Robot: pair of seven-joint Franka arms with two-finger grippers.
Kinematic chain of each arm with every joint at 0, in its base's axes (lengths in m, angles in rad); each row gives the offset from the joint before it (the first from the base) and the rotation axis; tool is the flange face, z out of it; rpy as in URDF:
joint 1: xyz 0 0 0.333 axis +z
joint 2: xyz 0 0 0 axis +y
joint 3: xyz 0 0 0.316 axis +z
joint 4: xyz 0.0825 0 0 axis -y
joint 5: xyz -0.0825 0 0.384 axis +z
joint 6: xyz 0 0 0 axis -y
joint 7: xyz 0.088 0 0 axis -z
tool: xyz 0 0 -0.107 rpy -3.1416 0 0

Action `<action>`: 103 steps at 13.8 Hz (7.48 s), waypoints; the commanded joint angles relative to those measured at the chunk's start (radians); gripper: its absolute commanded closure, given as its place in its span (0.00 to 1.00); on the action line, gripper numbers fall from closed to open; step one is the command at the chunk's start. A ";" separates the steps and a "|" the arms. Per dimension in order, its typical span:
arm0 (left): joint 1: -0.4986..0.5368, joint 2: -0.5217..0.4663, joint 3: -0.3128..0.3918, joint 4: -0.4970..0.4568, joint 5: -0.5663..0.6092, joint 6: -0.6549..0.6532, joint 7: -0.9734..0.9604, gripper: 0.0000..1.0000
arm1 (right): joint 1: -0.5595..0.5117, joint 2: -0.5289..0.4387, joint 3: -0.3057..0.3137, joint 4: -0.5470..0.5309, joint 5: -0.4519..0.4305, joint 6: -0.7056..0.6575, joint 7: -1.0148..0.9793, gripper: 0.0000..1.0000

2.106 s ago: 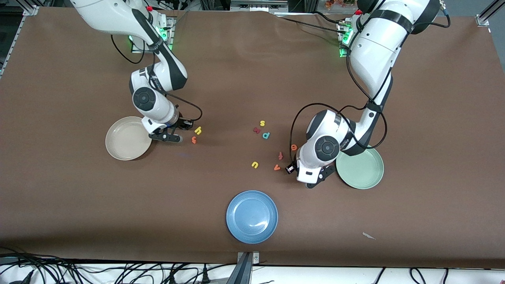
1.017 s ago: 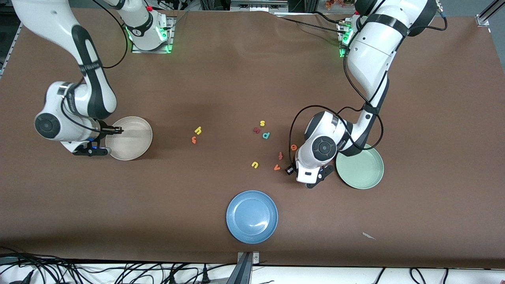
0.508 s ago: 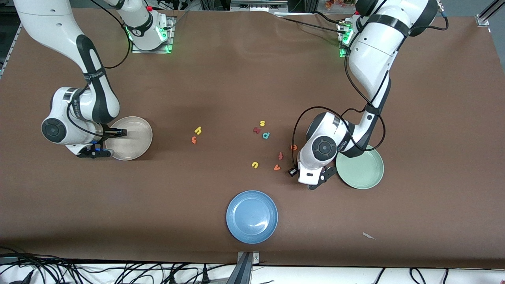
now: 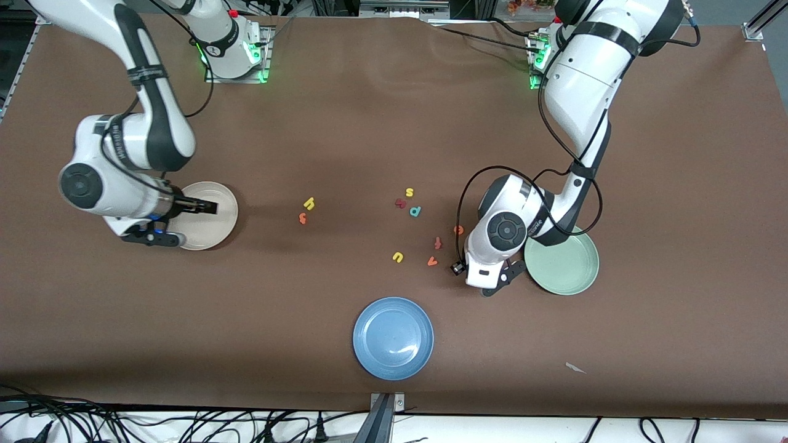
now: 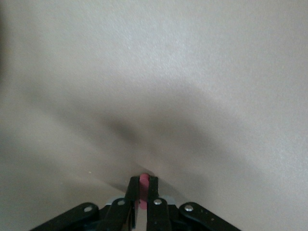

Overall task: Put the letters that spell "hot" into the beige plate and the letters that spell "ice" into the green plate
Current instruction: 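Grasp the pink i with the left gripper and place it on the green plate, then grasp the orange 3 with the right gripper while the left gripper grasps the 6, then drop the 3 on the white plate while the left gripper drops the 6, then grasp the teal c with the left gripper while the right gripper reaches the 4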

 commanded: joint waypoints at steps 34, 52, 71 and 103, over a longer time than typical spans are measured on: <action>0.158 -0.181 -0.252 -0.327 0.087 0.046 0.777 0.25 | 0.177 0.269 0.145 -0.006 0.010 0.407 0.503 0.57; 0.116 -0.137 -0.244 -0.329 0.251 0.122 0.691 0.43 | 0.165 0.128 -0.114 0.147 0.013 -0.099 0.059 0.96; 0.340 -0.301 -0.245 -0.315 0.289 -0.072 0.902 0.90 | 0.117 0.107 -0.167 0.094 0.192 -0.093 -0.138 0.01; 0.425 -0.258 -0.422 -0.617 0.289 0.174 0.435 0.35 | 0.352 0.129 0.039 -0.229 0.199 0.568 0.764 0.12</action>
